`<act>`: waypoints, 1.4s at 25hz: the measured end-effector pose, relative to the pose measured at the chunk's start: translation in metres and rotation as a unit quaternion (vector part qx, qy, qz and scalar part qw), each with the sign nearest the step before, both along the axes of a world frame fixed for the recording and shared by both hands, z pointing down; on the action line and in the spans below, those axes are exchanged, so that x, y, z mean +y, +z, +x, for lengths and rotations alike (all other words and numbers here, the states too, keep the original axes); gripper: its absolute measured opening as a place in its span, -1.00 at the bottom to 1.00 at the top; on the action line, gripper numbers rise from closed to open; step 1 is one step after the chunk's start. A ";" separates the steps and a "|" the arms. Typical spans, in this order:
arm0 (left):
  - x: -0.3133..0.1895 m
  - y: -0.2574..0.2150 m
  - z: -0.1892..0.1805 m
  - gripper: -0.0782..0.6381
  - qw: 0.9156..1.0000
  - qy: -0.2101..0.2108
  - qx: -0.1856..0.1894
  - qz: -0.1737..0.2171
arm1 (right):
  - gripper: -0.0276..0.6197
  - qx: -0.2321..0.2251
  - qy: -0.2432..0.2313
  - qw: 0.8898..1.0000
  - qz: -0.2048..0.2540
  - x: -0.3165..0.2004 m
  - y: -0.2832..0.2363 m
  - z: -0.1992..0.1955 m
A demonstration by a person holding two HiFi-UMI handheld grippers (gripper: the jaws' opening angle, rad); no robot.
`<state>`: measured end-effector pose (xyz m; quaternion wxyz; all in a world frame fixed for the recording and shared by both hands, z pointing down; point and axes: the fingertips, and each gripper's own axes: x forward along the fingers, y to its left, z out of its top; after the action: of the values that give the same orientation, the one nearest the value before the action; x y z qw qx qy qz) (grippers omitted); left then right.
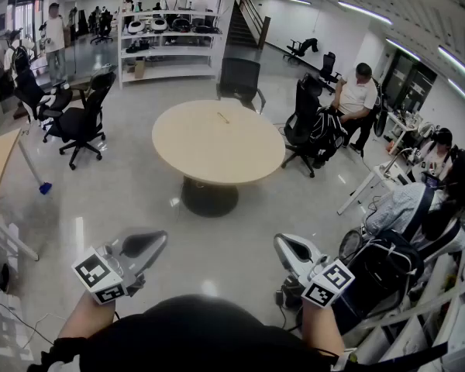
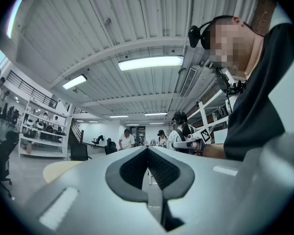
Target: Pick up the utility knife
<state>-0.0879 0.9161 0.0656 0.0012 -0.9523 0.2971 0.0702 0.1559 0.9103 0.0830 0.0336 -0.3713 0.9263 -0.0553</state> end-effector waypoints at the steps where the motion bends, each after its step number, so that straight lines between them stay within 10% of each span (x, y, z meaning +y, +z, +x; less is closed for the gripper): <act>1: 0.001 0.001 0.000 -0.80 1.000 0.000 0.000 0.000 | -0.88 0.000 0.000 1.000 0.001 0.001 0.000 0.000; 35: -0.007 -0.011 0.090 -0.80 0.998 0.050 -0.028 0.026 | -0.87 -0.031 0.035 0.999 0.025 0.004 0.005 0.088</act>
<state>0.0019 0.9086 0.0547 0.0306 -0.9671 0.2474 0.0514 0.2440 0.9140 0.0877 0.0729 -0.4003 0.9125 -0.0427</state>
